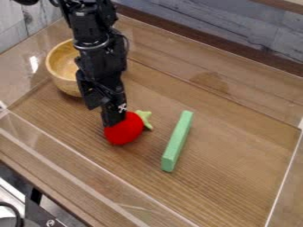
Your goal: Move the red fruit to the right side of the table
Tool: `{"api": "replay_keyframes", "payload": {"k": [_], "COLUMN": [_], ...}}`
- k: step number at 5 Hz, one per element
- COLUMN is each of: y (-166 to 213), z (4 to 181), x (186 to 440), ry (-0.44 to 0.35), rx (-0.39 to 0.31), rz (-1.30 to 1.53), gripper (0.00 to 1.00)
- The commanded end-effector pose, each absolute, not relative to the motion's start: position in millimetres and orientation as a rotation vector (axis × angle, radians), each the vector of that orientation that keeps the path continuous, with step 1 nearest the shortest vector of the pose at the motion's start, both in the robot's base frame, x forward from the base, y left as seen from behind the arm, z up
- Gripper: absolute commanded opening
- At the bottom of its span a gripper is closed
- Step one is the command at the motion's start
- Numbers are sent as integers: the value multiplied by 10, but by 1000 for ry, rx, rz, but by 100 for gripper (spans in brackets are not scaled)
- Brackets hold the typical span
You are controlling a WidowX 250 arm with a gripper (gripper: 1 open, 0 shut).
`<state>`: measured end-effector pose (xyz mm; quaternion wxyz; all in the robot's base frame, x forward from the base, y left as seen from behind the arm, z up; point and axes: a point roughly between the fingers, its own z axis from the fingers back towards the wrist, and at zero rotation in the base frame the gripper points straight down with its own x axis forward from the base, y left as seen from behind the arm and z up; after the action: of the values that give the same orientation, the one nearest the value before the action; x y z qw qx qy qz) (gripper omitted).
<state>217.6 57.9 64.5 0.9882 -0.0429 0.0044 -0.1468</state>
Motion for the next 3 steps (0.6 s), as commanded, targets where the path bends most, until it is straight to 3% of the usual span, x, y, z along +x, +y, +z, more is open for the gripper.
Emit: {"api": "replay_keyframes", "payload": {"k": [1, 3], "y": [554, 514], "z": [701, 589], "x": [2306, 2281], "ry": [-8, 26], "rx": [-68, -69], "rz": [-301, -200], "gripper": [100, 100]}}
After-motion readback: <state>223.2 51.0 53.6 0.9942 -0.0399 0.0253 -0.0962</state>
